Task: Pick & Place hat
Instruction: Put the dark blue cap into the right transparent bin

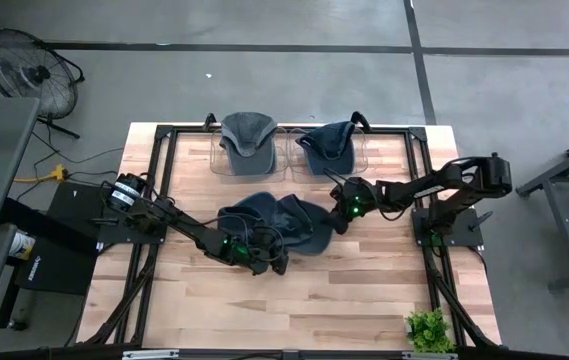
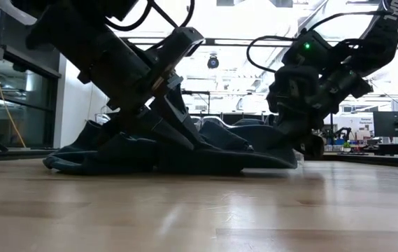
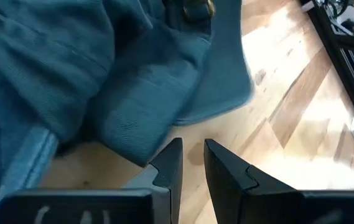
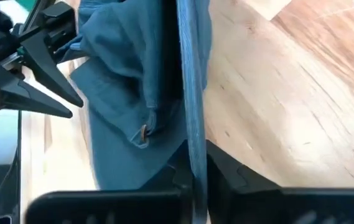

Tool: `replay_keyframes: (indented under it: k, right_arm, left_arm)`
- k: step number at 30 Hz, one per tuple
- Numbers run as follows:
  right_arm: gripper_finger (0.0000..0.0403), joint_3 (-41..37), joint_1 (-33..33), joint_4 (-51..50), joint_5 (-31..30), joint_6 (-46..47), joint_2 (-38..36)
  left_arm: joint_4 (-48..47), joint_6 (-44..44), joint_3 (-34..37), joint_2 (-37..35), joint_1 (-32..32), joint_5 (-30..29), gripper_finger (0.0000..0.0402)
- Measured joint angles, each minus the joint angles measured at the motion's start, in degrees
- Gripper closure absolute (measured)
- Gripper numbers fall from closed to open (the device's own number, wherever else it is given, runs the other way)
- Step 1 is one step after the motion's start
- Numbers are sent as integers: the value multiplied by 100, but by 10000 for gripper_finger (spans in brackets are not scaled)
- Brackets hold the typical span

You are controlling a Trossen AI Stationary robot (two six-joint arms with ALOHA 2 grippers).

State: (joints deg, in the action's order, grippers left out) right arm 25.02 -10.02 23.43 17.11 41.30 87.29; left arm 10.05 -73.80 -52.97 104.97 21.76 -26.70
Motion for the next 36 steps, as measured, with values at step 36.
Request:
replay_keyframes:
  k: [36]
  right_arm:
    - [401, -4, 1023, -2860, -2918, -453, -4603]
  left_arm:
    - [1227, 1209, 2, -1355, -155, -2015, 337]
